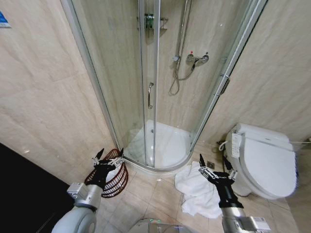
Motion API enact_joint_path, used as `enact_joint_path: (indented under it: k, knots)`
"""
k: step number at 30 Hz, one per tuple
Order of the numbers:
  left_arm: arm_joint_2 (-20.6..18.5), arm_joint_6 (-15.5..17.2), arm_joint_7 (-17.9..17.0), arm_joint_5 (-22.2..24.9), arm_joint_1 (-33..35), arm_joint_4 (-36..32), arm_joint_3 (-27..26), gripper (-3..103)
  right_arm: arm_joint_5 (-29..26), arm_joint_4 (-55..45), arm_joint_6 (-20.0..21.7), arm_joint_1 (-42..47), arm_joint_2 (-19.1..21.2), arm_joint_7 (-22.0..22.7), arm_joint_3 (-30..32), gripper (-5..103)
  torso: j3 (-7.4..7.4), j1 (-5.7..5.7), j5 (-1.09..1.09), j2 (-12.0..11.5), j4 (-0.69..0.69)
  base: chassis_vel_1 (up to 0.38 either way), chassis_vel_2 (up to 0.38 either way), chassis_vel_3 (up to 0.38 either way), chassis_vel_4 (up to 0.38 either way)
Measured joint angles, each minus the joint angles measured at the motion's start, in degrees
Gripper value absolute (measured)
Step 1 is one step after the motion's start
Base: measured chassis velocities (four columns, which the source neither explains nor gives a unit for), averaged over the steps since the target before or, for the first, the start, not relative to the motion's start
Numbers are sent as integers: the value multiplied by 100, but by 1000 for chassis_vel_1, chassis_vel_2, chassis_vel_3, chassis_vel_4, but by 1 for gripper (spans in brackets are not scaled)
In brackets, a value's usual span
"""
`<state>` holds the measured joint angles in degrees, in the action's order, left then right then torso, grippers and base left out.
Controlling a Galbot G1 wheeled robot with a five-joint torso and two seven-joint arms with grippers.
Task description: Discard the used towel into the hamper.
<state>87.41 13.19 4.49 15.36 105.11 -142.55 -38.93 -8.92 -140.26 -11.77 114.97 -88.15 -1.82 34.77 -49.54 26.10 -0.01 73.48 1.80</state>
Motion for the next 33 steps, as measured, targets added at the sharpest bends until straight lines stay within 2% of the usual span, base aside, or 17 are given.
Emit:
enact_joint_path:
  k: [9,16,23,33]
  knots:
    - [0,0,0,0,0,0,0,100,0,0,0,0,-1,0,0,100,38,-26,1,-67,-1,1,-10,-21,-7]
    - [0,0,0,0,0,0,0,100,0,0,0,0,0,0,0,100,-58,53,1,117,-2,0,0,0,0]
    - [0,0,0,0,0,0,0,100,0,0,0,1,0,0,0,100,-212,188,0,405,-2,0,0,0,0]
    - [0,0,0,0,0,0,0,100,0,0,0,0,-1,0,0,100,-273,237,1,513,-2,0,0,0,0]
